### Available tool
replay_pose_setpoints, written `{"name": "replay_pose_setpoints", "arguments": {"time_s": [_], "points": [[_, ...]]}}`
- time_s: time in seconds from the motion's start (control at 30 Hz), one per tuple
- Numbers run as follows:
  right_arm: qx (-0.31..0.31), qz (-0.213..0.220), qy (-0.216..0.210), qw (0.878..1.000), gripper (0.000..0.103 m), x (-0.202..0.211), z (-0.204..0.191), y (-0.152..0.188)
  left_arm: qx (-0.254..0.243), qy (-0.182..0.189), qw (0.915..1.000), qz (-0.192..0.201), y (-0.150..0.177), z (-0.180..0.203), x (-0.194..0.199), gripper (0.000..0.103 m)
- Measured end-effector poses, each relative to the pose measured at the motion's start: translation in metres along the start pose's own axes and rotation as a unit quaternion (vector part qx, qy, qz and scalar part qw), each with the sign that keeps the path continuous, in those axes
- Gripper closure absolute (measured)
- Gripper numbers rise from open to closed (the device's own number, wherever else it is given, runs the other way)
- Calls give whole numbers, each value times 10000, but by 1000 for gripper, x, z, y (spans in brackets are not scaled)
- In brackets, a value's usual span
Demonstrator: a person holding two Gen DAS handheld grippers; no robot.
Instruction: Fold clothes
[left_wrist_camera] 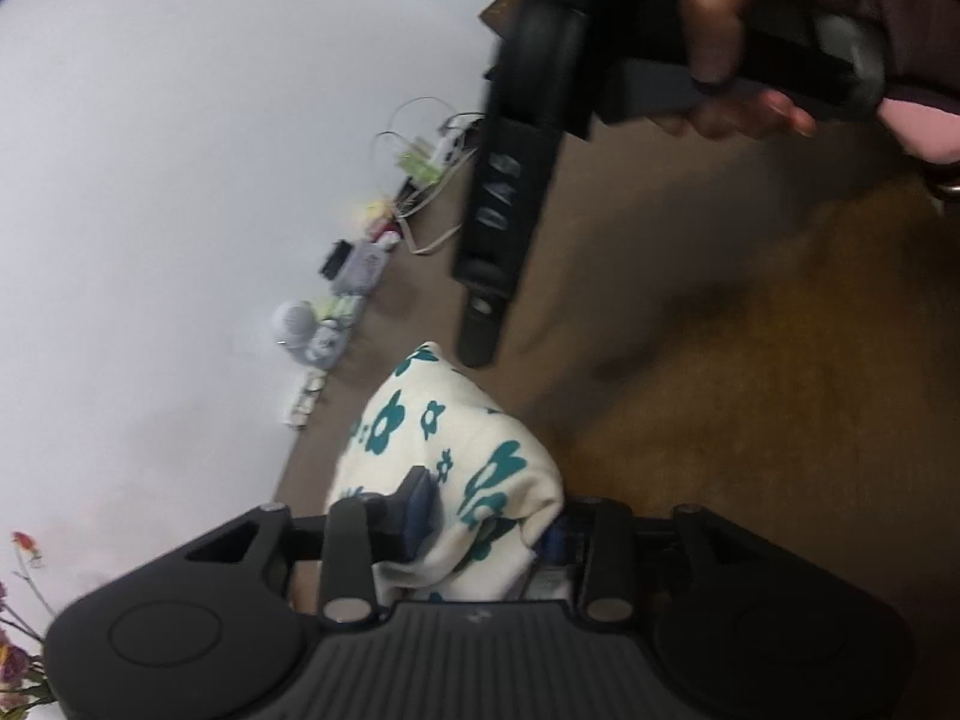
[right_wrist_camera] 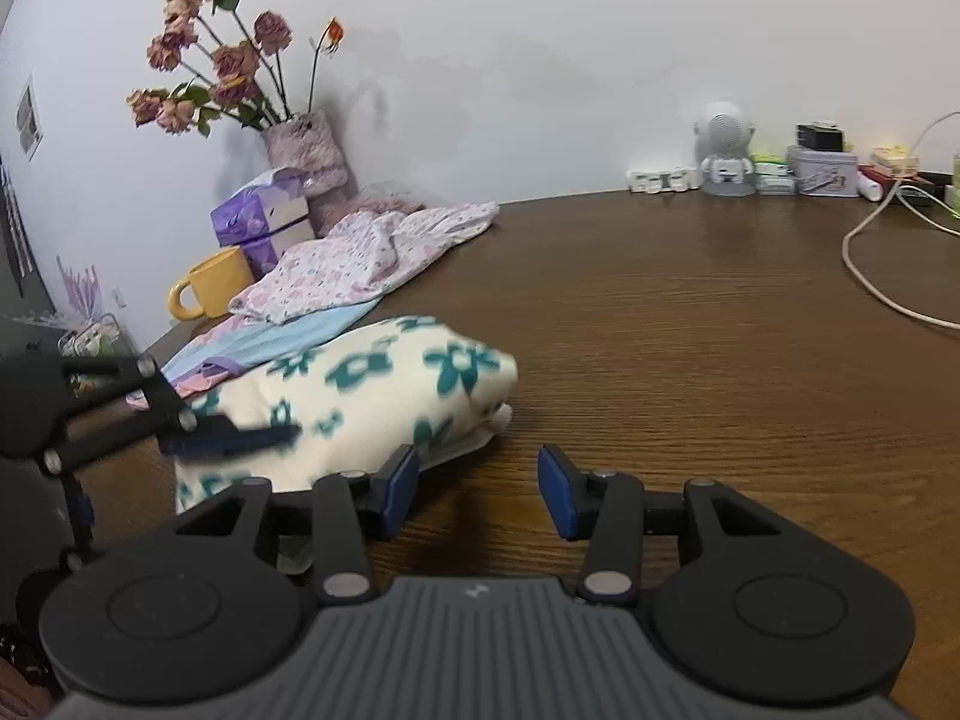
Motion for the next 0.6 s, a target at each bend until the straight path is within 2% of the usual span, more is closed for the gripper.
{"name": "replay_pose_setpoints", "arguments": {"time_s": [0.1, 0.13, 0.17, 0.27, 0.33, 0.43, 0.53, 0.6], "points": [[-91, 70, -9, 9999, 58, 6, 4, 0, 93, 146, 9998, 7, 0, 3, 0, 54], [-101, 84, -31, 9999, 58, 6, 4, -1, 184, 197, 9996, 46, 0, 0, 1, 43], [-108, 96, -55, 9999, 58, 7, 3, -1, 320, 267, 9991, 101, -1, -3, 4, 40], [-134, 146, -118, 9997, 58, 8, 0, -3, 820, 481, 9947, 380, -2, -11, 21, 39], [-189, 202, -149, 9995, 58, 10, -1, -4, 1219, 622, 9887, 607, -1, -20, 35, 33], [-126, 256, -207, 9994, 58, 10, -7, -12, 2021, 859, 9706, 986, 5, -42, 54, 32], [-54, 309, -265, 9992, 58, 9, -13, -19, 3001, 893, 9416, 1243, 18, -69, 64, 32], [-6, 344, -304, 9989, 58, 9, -17, -24, 3575, 781, 9225, 1229, 29, -84, 63, 38]]}}
Point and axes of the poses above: each gripper's, at about its wrist camera, not at the fingertips, and x roughly against the way its jaws point, z to its right, y to its underside, the point moved 7 cm from there along -x, roughly the way its jaws point, and after that the axes turned 12 degrees about y, right-handed, at the moved point
